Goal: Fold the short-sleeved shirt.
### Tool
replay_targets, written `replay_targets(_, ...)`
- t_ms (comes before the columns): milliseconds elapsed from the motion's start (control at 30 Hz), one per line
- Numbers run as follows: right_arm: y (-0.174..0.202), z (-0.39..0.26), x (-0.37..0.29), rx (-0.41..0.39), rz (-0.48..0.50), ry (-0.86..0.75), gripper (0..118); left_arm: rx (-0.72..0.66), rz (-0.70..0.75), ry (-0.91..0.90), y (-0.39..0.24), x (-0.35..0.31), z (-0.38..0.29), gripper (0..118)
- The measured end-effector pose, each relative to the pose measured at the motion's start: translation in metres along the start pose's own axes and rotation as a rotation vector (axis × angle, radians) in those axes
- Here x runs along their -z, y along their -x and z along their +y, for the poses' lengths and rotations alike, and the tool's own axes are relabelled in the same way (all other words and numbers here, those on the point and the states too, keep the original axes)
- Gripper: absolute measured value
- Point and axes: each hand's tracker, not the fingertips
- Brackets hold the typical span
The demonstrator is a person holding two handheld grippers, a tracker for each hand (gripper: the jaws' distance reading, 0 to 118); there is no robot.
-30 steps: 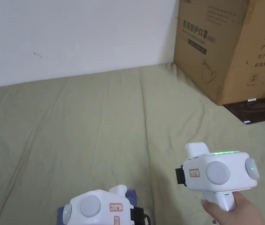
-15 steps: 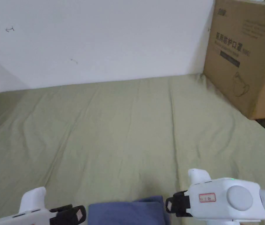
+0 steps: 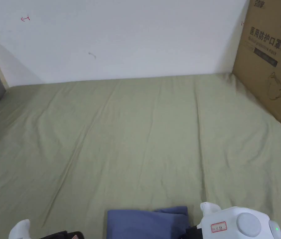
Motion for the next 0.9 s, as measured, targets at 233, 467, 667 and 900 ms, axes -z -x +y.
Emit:
replay_targets(233, -0.001, 0.005, 0.008, -0.068, -0.019, 0.028, 0, -0.082, -0.23, 0.191, 0.004, 0.068, 0.008, 118)
replay_targets(467, -0.009, 0.004, 0.008, -0.062, 0.003, 0.03, 0, -0.184, -0.49, 0.32, 0.002, 0.13, 0.01, 118)
replay_targets(667, -0.018, 0.002, 0.007, -0.01, 0.037, 0.018, 0, -0.175, -0.282, 0.322, 0.012, 0.158, -0.012, 21)
replay_targets(900, -0.012, -0.004, -0.004, 0.034, 0.043, -0.014, 0, -0.165, -0.325, 0.291, -0.003, 0.141, -0.009, 20)
